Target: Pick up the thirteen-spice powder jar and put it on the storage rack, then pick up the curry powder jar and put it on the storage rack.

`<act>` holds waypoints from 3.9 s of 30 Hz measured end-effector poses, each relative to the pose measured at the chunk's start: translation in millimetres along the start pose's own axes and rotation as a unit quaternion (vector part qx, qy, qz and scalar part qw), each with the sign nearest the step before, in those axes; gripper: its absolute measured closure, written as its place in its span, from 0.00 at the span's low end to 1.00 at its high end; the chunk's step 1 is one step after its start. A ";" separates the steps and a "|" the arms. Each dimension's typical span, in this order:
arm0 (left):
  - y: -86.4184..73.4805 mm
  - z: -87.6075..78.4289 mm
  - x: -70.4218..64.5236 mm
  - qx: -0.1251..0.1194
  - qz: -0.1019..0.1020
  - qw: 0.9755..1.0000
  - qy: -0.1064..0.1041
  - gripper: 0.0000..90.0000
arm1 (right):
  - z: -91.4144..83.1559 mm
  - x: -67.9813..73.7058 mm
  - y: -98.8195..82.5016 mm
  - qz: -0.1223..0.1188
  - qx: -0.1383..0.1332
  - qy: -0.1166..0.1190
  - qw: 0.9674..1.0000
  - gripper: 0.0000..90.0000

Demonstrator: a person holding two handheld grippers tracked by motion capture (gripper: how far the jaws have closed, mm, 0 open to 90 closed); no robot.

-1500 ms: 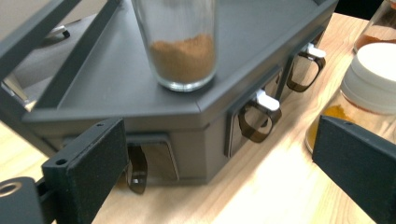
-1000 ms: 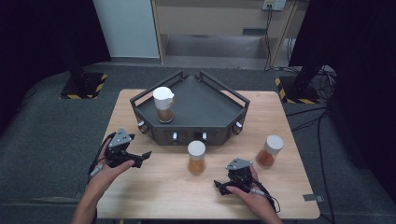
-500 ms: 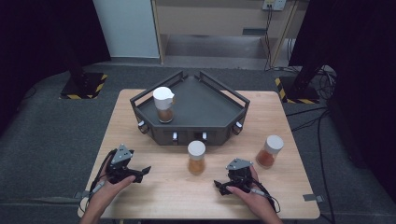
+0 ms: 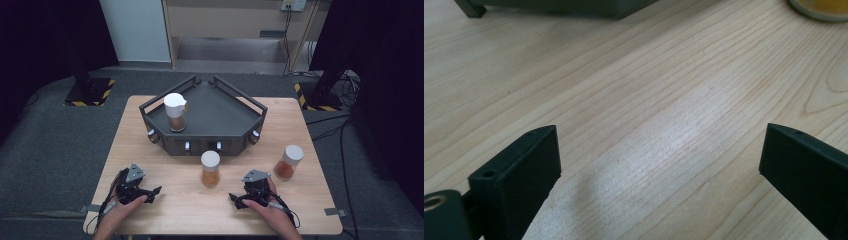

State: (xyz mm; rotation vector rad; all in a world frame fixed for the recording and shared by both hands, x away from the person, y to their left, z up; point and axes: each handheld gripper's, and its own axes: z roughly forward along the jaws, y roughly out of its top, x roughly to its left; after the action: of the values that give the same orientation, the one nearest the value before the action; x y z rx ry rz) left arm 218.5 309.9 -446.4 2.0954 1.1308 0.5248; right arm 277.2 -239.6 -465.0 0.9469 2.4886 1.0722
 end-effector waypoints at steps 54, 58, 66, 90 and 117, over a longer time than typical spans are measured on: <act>-6.8 10.9 -3.0 0.018 -0.014 1.000 0.004 0.00 | -18.5 -10.0 38.6 -0.021 -0.012 0.001 1.000 0.03; -6.8 10.9 -3.2 0.018 -0.015 1.000 0.004 0.00 | -20.9 -10.2 42.8 -0.025 -0.014 -0.001 1.000 0.03; -6.8 10.9 -3.4 0.018 -0.015 1.000 0.004 0.00 | -25.4 -10.7 50.7 -0.031 -0.015 -0.004 0.999 0.03; -6.8 11.1 -3.8 0.017 -0.016 1.000 0.005 0.00 | -28.9 -3.5 70.7 -0.045 -0.022 0.000 0.999 0.04; -6.6 11.0 -4.0 0.018 -0.017 1.000 0.005 0.00 | -20.3 4.3 90.9 -0.058 -0.021 0.006 0.998 0.04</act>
State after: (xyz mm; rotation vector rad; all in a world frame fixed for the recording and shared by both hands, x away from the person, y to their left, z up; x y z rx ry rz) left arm 219.6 304.9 -458.9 2.1029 1.1877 0.5038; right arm 306.3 -201.2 -385.2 0.7750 2.4867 1.0927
